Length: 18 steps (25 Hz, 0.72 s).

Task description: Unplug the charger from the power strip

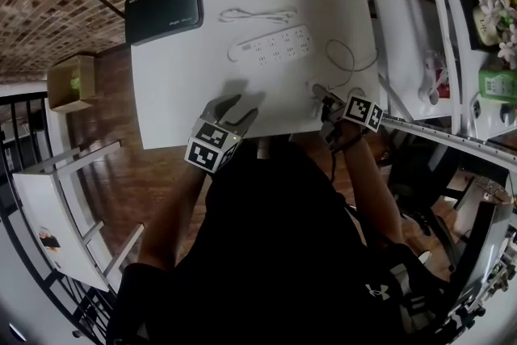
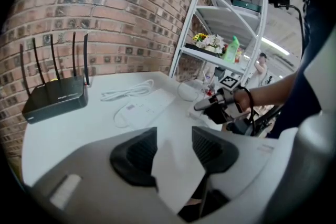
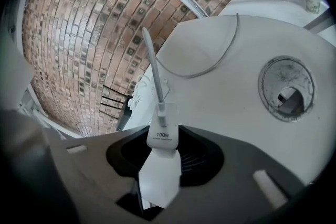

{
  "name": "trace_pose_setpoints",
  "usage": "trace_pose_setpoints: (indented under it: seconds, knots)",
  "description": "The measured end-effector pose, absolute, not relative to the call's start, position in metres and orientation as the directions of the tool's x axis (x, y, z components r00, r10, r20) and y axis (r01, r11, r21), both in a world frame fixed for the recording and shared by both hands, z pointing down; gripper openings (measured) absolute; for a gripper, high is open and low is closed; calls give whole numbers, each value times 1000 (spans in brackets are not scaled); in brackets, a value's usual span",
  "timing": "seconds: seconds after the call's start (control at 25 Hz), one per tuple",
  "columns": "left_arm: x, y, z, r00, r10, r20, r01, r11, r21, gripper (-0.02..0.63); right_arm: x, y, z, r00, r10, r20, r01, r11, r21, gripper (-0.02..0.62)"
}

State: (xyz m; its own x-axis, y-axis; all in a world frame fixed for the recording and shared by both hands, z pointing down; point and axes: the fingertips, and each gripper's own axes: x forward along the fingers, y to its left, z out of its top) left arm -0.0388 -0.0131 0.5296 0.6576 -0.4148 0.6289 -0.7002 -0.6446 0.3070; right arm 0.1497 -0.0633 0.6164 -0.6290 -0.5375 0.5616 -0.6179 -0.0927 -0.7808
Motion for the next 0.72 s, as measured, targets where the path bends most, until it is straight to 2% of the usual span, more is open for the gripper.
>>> trace_pose_setpoints:
  seconds: [0.12, 0.24, 0.52, 0.72]
  knots:
    - [-40, -13, 530, 659, -421, 623, -701, -644, 306, 209, 155, -62, 621, -592, -531, 606, -662, -107, -741, 145]
    - [-41, -13, 529, 663, -424, 617, -700, -643, 310, 209, 164, -61, 626, -539, -535, 651, -706, -135, -695, 201]
    - [-44, -11, 528, 669, -415, 616, -692, -651, 313, 209, 181, -59, 622, -450, -562, 694, -761, -166, -627, 250]
    - [-46, -9, 527, 685, -406, 604, -674, -669, 315, 209, 190, -54, 612, -381, -583, 717, -802, -178, -571, 261]
